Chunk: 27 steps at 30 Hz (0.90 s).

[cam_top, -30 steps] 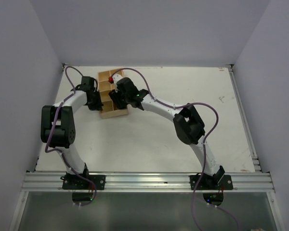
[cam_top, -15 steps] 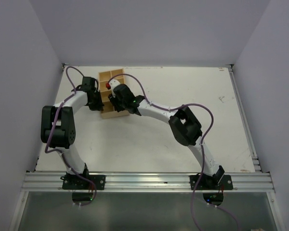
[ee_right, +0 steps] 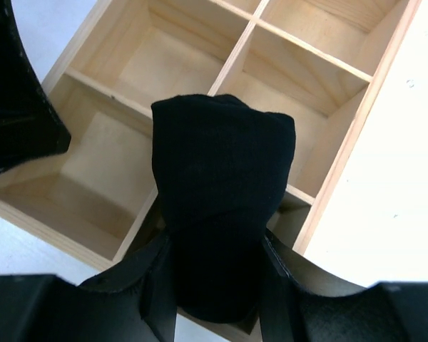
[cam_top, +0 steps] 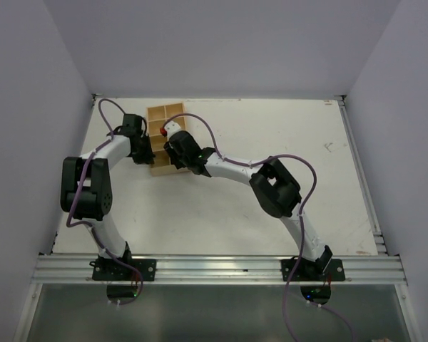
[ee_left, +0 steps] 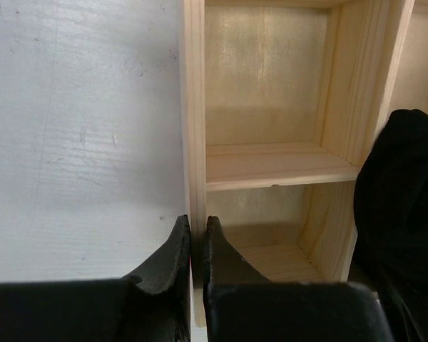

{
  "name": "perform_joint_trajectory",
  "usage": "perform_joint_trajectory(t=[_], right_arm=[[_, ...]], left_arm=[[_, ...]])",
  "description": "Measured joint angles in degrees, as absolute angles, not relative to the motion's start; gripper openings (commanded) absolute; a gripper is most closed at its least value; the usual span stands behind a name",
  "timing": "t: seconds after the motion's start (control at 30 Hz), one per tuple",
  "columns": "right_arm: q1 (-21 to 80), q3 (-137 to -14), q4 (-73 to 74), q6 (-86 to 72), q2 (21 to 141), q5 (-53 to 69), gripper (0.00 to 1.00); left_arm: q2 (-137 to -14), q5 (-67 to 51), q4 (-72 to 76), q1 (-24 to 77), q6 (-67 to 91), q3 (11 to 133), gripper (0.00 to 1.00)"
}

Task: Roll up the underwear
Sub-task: Place the rolled underwear into the container

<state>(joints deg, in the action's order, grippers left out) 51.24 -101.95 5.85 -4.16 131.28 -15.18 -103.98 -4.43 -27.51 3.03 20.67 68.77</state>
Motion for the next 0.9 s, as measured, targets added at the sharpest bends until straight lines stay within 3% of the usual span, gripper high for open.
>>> perform_joint_trajectory(t=[0.27, 0.37, 0.4, 0.53, 0.9], right_arm=[[51.3, -106.5, 11.5, -5.1, 132.7, -15.8, 0.06], [51.2, -106.8, 11.9, -5.1, 132.9, -15.0, 0.16], [51.1, -106.8, 12.0, -5.2, 132.9, -14.6, 0.25], [50.9, -106.8, 12.2, -5.6, 132.8, -13.0, 0.43], [50.5, -105.1, 11.9, -6.5, 131.4, -10.5, 0.60]], left_arm=[[-104.0, -4.5, -27.5, 3.3, 21.9, 68.8, 0.00], [-104.0, -4.5, -27.5, 3.3, 22.0, 68.8, 0.00], [-104.0, -4.5, -27.5, 3.3, 22.0, 68.8, 0.00], [-104.0, -4.5, -27.5, 3.3, 22.0, 68.8, 0.00], [-103.9, -4.7, -28.0, 3.4, 22.0, 68.8, 0.00]])
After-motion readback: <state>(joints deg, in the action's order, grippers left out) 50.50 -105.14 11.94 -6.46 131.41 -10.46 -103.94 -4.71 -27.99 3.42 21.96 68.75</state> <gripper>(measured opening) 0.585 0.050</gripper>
